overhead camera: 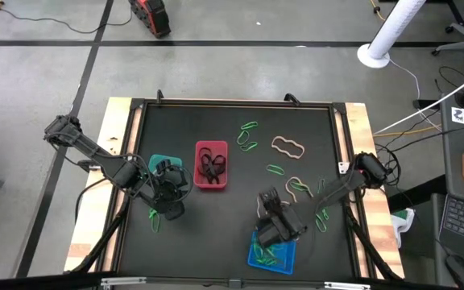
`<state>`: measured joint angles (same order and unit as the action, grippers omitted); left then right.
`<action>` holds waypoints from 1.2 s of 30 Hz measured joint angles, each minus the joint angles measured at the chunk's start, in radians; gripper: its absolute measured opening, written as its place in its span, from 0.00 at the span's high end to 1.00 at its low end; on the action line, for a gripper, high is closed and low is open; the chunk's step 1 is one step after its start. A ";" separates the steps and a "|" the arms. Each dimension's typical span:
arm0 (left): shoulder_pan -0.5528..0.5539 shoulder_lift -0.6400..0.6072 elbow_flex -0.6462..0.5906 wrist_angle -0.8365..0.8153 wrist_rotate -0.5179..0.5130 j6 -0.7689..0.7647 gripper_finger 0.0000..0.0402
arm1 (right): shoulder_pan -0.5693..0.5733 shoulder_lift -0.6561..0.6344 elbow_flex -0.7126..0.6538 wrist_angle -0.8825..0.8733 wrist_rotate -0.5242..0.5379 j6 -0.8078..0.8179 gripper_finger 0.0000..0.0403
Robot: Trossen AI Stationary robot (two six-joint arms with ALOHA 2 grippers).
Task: Sort rubber bands into baskets
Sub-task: Put the light yellow rubber band into the light blue bin
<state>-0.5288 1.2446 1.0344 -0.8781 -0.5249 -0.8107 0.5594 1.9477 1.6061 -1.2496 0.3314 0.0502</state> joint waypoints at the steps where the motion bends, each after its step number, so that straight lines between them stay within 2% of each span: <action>1: 0.000 0.000 0.000 0.000 0.000 0.000 0.67 | -0.015 0.000 -0.015 0.021 -0.003 -0.016 0.56; 8: 0.000 0.000 -0.008 -0.001 0.000 -0.001 0.67 | -0.105 0.002 -0.161 0.116 -0.054 -0.089 0.56; 15: 0.000 0.000 -0.013 -0.001 0.000 -0.001 0.67 | -0.116 0.002 -0.272 0.247 -0.063 -0.189 0.56; 25: 0.000 0.000 -0.013 0.000 0.000 -0.002 0.67 | -0.115 0.006 -0.292 0.337 -0.090 -0.198 0.56; 31: 0.000 0.000 -0.014 0.000 0.000 -0.002 0.67 | -0.115 0.016 -0.293 0.331 -0.114 -0.209 0.56; 36: 0.000 0.000 -0.014 0.001 0.000 -0.003 0.67 | -0.115 0.016 -0.293 0.335 -0.115 -0.212 0.65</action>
<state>-0.5288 1.2446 1.0206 -0.8775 -0.5251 -0.8140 0.4446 1.9640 1.3136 -0.9150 0.2161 -0.1619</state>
